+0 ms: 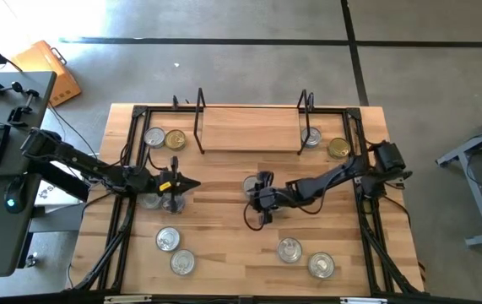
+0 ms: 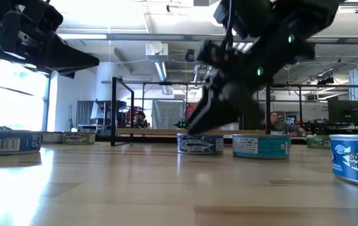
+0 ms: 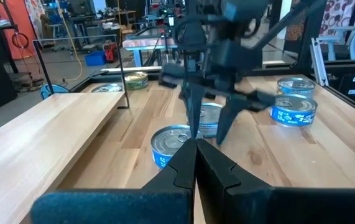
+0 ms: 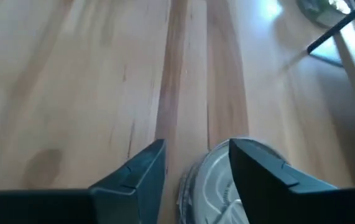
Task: Stack canned seafood by type on shelf
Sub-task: Put the blue tuna can on the shelf
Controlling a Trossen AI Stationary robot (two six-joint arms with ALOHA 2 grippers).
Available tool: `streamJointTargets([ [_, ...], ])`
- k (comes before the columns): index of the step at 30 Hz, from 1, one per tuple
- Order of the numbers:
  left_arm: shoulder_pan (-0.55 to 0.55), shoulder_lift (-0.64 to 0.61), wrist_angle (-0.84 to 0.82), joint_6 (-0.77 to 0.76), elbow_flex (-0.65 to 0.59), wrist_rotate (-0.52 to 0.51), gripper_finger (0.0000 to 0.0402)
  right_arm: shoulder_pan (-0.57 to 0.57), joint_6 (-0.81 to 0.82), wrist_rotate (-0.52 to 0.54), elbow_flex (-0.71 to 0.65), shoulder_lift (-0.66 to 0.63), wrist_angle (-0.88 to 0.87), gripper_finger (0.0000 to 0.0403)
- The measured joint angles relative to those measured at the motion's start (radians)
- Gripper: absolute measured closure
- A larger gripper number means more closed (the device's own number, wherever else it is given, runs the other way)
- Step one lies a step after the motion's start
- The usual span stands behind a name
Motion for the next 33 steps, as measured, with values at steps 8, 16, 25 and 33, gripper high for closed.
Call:
streamJointTargets([
  [8, 0.000, 0.019, 0.014, -0.001, 0.000, 0.000, 0.0401, -0.002, -0.004, 0.110, 0.005, 0.073, -0.021, 0.0336],
  [16, 0.000, 0.031, 0.032, -0.001, 0.000, 0.000, 0.0401, 0.006, 0.012, 0.173, 0.005, 0.101, -0.040, 0.0391],
  [25, -0.001, 0.031, 0.040, -0.004, 0.000, 0.001, 0.0401, 0.048, -0.040, 0.211, -0.006, -0.009, -0.100, 0.0402],
  [33, 0.000, 0.031, 0.041, -0.004, 0.000, 0.001, 0.0401, 0.057, -0.075, 0.231, -0.005, -0.055, -0.091, 0.0403],
])
